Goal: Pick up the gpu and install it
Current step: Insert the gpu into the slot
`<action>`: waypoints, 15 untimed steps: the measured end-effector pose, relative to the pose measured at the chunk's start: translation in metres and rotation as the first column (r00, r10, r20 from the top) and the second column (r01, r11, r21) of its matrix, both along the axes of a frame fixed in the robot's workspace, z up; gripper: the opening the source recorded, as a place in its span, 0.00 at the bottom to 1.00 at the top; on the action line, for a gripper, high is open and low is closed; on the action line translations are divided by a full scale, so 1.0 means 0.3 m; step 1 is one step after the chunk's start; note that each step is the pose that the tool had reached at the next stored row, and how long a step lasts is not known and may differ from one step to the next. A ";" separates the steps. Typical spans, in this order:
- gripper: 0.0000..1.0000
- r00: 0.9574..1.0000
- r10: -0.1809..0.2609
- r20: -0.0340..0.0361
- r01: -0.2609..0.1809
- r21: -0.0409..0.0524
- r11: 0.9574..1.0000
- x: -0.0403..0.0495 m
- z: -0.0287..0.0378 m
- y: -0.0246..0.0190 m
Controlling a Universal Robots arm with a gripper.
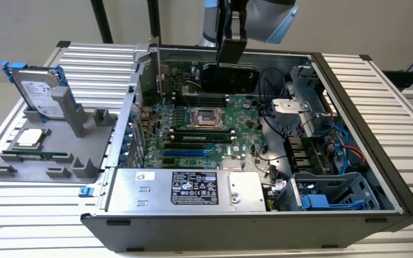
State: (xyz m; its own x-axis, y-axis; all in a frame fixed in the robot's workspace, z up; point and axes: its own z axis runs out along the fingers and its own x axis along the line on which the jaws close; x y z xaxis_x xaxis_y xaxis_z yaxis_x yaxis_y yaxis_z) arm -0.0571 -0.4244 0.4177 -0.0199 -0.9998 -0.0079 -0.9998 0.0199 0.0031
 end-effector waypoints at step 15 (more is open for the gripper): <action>0.00 1.000 0.000 0.000 0.000 0.000 1.000 0.000 -0.018 0.000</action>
State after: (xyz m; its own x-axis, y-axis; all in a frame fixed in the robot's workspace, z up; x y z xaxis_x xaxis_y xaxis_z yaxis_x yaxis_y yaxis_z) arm -0.0571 -0.4244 0.4124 -0.0199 -0.9998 -0.0077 -0.9998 0.0199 0.0031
